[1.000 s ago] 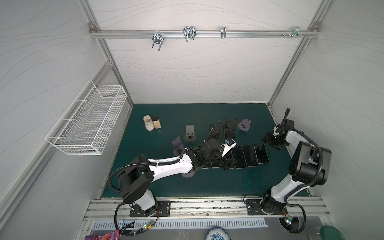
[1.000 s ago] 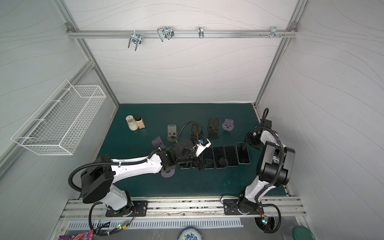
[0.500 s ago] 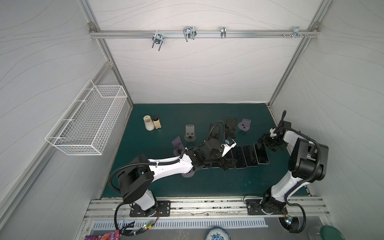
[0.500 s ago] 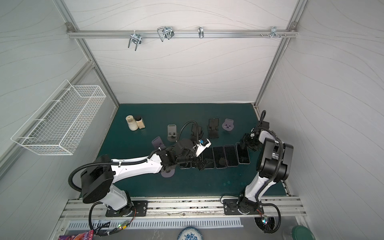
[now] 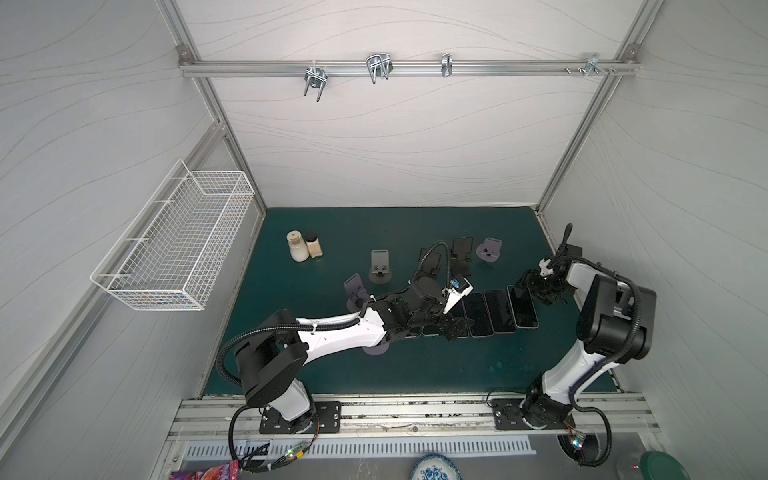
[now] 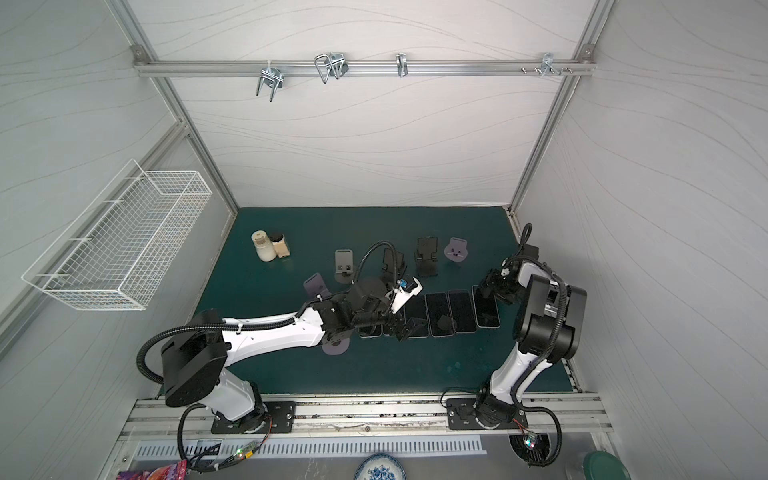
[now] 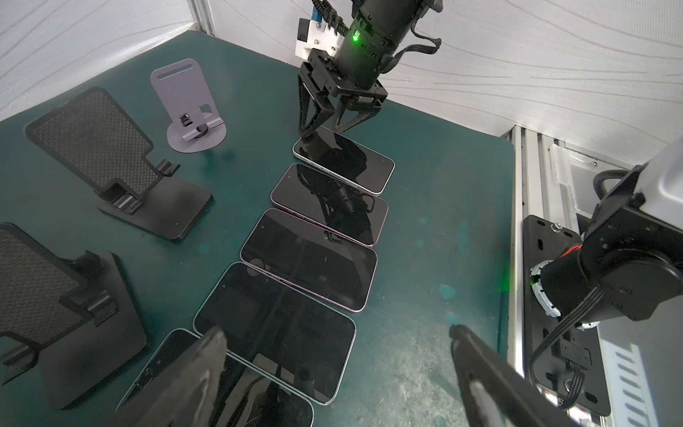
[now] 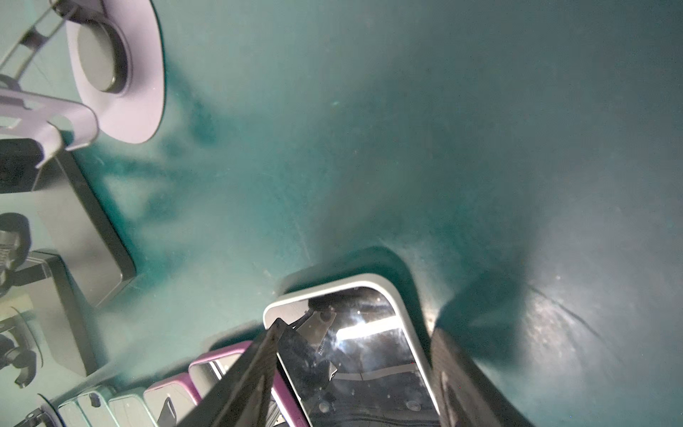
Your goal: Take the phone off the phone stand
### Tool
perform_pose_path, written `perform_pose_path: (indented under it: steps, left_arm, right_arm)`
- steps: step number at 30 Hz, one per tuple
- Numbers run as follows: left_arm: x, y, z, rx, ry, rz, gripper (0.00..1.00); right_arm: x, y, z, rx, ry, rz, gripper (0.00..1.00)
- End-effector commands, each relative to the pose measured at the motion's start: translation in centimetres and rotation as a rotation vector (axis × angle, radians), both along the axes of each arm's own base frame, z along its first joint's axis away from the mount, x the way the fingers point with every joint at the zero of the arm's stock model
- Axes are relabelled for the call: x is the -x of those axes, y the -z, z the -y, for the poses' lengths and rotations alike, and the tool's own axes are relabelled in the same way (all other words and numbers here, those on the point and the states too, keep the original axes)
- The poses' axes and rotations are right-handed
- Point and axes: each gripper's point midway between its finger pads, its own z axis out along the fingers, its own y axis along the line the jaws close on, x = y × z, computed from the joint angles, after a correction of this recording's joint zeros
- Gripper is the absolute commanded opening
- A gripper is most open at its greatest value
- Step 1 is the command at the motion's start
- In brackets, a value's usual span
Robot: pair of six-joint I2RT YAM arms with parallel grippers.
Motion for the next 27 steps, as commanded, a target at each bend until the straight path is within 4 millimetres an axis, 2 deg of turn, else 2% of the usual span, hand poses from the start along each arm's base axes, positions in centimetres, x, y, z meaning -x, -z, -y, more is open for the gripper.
perform_pose_path:
  steps: [1, 27]
  left_arm:
    - [-0.3, -1.6, 0.8, 0.031, 0.007, 0.032, 0.95]
    - [-0.3, -1.5, 0.9, 0.030, 0.005, 0.027, 0.95]
  right_arm:
    - [0.6, 0.2, -0.2, -0.014, -0.003, -0.005, 0.68]
    - [0.9, -0.5, -1.1, -0.060, -0.005, 0.016, 0.65]
